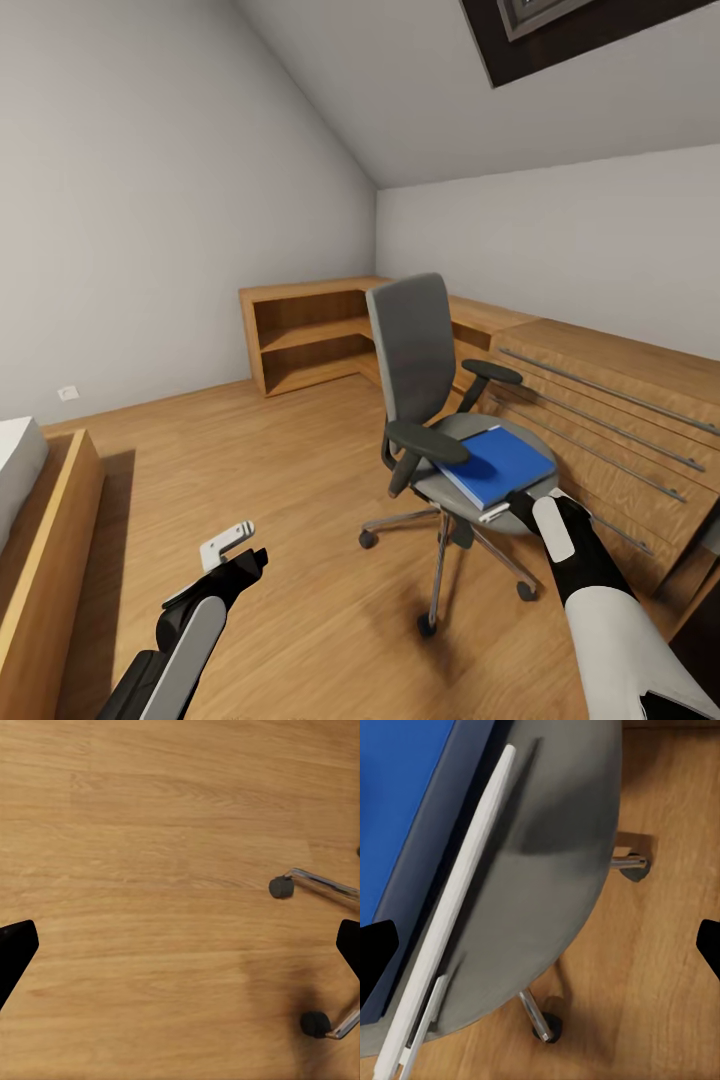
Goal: In the bedroom, organize the workspace by keeping the computer under the desk, ensuring the monitor is on the desk, placing the keyboard on the desk next to the monitor, placing the mouse on the desk next to the keyboard, moving the folder from the swivel chair onto the desk next to the mouse, stacking the notebook on top of the folder with the pen on top of the notebook, and positioning the swivel chair next to the desk.
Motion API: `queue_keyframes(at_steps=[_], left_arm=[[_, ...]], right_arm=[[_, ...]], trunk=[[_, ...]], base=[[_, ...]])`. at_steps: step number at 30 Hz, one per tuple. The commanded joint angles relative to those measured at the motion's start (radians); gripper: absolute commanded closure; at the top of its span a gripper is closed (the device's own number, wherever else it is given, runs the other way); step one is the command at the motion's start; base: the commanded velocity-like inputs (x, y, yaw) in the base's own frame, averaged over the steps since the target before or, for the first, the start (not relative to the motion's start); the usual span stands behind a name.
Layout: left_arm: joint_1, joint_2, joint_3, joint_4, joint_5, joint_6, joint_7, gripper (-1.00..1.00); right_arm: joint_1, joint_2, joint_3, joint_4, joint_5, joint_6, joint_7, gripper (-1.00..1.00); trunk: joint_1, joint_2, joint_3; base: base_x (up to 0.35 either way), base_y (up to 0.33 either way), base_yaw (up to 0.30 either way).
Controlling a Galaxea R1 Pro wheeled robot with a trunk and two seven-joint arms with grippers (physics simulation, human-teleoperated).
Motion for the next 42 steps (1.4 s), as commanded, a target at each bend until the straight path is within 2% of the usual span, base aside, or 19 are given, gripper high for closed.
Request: queue_keyframes(at_steps=[1,28,42], left_arm=[[-0.001,0.0,-0.001,-0.001,0.007,0.002,0.008,-1.0],[-0.001,0.0,-0.001,-0.001,0.007,0.002,0.008,-1.0],[0.0,0.0,-0.001,-0.001,0.007,0.002,0.008,-1.0]], right_arm=[[0.0,0.0,0.0,-0.002,-0.01,0.002,-0.007,-1.0],[0.0,0.007,0.004,0.0,-0.01,0.002,-0.007,-1.0],[0.0,0.006,0.003,0.0,-0.01,0.002,-0.008,-1.0]], trunk=[[0.0,-0.001,-0.001],[0.0,-0.001,-0.001],[0.0,-0.001,-0.005]], base=[[0.0,0.0,0.0],[0.0,0.0,0.001],[0.0,0.0,0.074]])
